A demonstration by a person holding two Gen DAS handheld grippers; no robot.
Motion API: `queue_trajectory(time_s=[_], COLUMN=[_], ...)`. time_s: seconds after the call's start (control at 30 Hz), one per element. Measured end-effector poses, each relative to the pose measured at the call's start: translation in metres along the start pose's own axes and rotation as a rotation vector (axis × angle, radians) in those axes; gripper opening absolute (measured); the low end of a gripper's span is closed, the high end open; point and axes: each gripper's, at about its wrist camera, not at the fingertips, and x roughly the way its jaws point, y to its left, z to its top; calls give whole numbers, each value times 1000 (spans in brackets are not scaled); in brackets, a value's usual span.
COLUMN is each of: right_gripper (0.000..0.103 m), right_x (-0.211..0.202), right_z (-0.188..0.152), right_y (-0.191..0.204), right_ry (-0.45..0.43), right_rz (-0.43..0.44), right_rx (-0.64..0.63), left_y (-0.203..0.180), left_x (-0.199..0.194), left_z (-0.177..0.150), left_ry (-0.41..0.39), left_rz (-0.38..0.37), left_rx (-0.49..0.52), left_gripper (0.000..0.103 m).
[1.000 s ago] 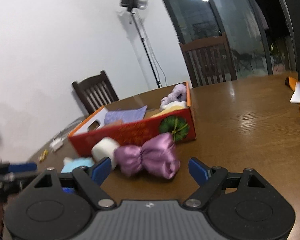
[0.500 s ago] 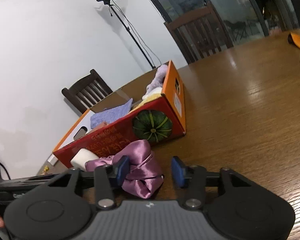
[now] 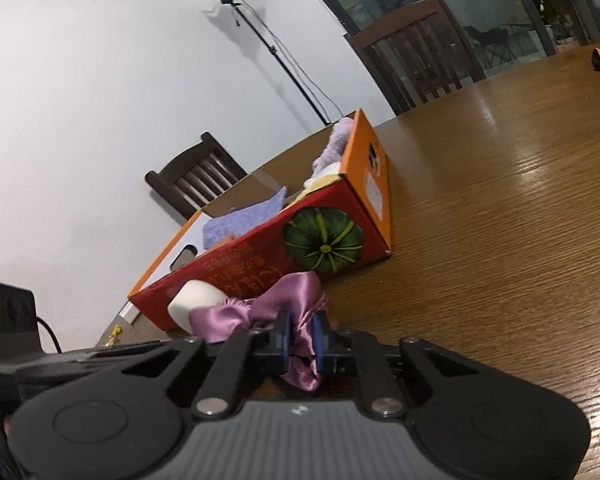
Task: Organize soft objects
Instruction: 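Close both grippers on the middle of the purple satin bow, then lift the satin bow with both grippers and carry it over the box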
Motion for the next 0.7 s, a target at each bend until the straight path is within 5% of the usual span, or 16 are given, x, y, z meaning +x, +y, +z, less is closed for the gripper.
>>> queue_trajectory(time_s=[0.1,0.2,0.43,0.6,0.7], right_gripper=[7,7,11,33,43], right_x=[-19,-49,-109,-106,-98], right_z=[-7,-21,-73,-87,-94], right_y=[14,25,51,70,73], right_ry=[-30,-61,-3,27,17], right_rz=[63,113,134,24,-26], right_rx=[-23,-9,27,-90,-115], left_y=[-3,-13,-35,-33,-30], left_x=[-21,-35,-118,-121,-118], left_z=[-11,-25,-93,-124,-122], left_ry=[-36,9,-33,-42,-46], left_rz=[-27,-59,-70,16,18], left_rx=[-2,23,16,4,6], left_gripper=[15,15,18,51,57])
